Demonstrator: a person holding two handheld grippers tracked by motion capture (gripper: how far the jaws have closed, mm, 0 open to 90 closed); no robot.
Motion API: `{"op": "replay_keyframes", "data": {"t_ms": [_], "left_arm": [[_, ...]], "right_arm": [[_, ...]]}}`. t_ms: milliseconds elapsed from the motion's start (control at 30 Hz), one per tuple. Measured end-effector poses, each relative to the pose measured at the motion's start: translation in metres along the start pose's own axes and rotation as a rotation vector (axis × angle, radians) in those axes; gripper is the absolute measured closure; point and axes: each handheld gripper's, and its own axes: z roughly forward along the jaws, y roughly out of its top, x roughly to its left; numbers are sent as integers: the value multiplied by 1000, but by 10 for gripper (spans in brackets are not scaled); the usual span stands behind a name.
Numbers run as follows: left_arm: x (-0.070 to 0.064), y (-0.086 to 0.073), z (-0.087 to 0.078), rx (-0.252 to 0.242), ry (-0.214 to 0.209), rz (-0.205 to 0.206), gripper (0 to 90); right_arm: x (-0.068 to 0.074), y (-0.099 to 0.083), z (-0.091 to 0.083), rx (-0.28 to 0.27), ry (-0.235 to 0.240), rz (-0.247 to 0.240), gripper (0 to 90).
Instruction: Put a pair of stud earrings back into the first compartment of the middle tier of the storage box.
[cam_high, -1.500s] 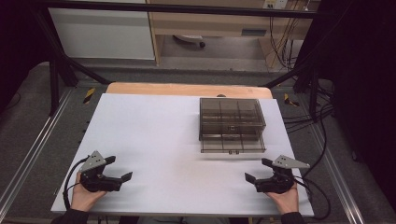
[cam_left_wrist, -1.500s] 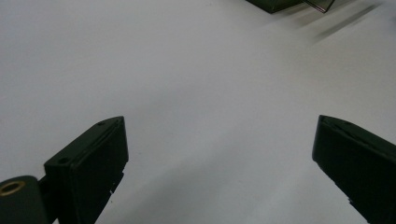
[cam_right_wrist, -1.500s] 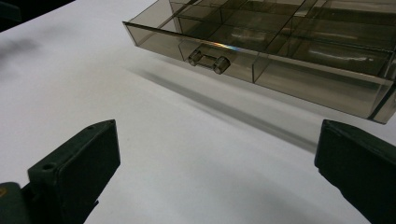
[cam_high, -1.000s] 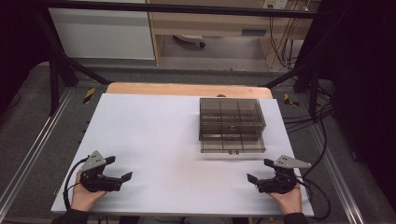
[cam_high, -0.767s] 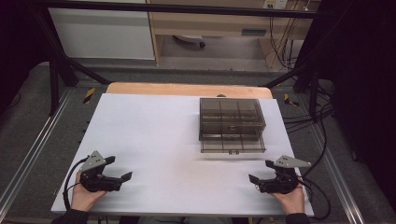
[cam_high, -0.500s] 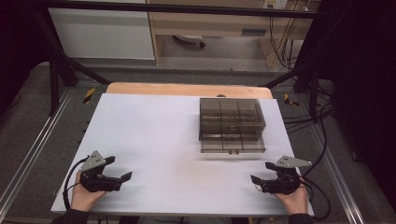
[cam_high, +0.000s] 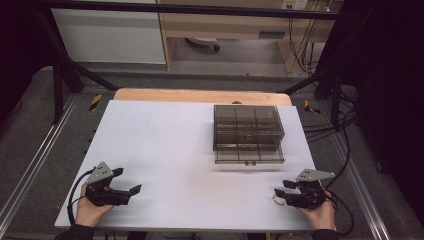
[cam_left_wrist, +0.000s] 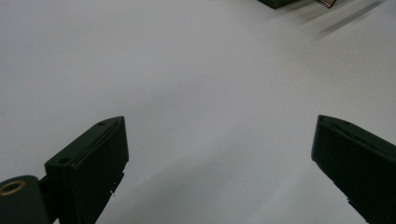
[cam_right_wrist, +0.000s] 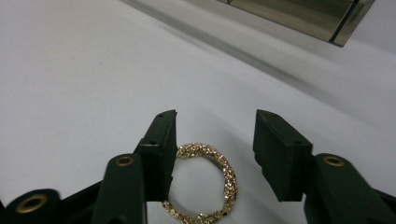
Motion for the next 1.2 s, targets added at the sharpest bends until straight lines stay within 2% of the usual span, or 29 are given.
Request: {"op": "replay_keyframes", "data": {"t_ms": [167, 300, 467, 833, 1200], "left_arm": [[0, 0, 0, 1, 0, -1, 40], [0, 0, 0, 3, -1, 1, 41], [0, 0, 0, 2, -1, 1, 41], [0, 0, 0, 3, -1, 0, 42], [0, 0, 0, 5, -1, 0, 43]], "right_arm": [[-1, -2, 1, 41, 7, -9, 613], [-1, -3, 4, 64, 3, -17, 650], [-2, -4, 6, 72, -2, -25, 679], [-2, -5, 5, 79, -11, -26, 836], [-1, -2, 3, 77, -12, -2, 858]]}}
